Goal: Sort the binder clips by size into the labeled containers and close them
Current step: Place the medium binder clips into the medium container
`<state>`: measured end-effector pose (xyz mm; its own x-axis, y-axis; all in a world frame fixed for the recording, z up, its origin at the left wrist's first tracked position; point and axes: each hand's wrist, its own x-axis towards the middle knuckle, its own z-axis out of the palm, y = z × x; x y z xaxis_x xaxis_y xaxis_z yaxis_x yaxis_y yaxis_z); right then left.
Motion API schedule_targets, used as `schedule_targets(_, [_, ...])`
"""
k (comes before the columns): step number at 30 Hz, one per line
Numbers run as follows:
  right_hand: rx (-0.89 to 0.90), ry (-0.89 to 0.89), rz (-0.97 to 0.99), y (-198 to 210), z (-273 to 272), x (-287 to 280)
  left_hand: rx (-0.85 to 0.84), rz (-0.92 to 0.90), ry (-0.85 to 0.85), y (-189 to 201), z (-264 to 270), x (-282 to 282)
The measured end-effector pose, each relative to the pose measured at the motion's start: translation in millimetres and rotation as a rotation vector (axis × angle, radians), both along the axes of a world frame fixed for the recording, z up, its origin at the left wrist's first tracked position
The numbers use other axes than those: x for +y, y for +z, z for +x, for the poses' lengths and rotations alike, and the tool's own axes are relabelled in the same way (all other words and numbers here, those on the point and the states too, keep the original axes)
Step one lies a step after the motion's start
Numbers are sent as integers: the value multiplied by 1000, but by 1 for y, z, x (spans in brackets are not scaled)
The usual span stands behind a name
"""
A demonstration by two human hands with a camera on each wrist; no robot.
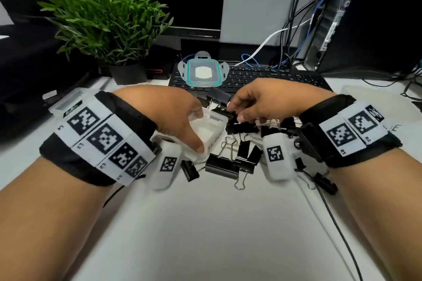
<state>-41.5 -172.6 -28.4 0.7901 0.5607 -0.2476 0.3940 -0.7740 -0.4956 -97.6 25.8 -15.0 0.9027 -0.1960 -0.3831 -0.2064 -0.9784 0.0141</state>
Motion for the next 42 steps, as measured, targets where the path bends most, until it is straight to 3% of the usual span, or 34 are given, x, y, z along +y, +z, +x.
schedule_targets(11, [61, -29, -65, -10, 0, -9, 99, 68, -11, 10, 24, -25])
schedule_targets(18, [69, -5, -72, -13, 0, -6, -57, 63, -36, -2, 20, -16])
schedule_targets(29, [-141, 62, -369, -3, -14, 16, -36, 22, -89, 3, 31, -21])
schedule_targets(33, [-117, 33, -370, -4, -9, 19, -74, 17, -102, 1, 34, -23])
schedule_targets(37, [27, 6, -357, -5, -7, 25, -67, 26, -74, 1, 33, -14])
schedule_targets(42, [-124, 111, -579, -3, -15, 37, -108, 21, -76, 6, 33, -10])
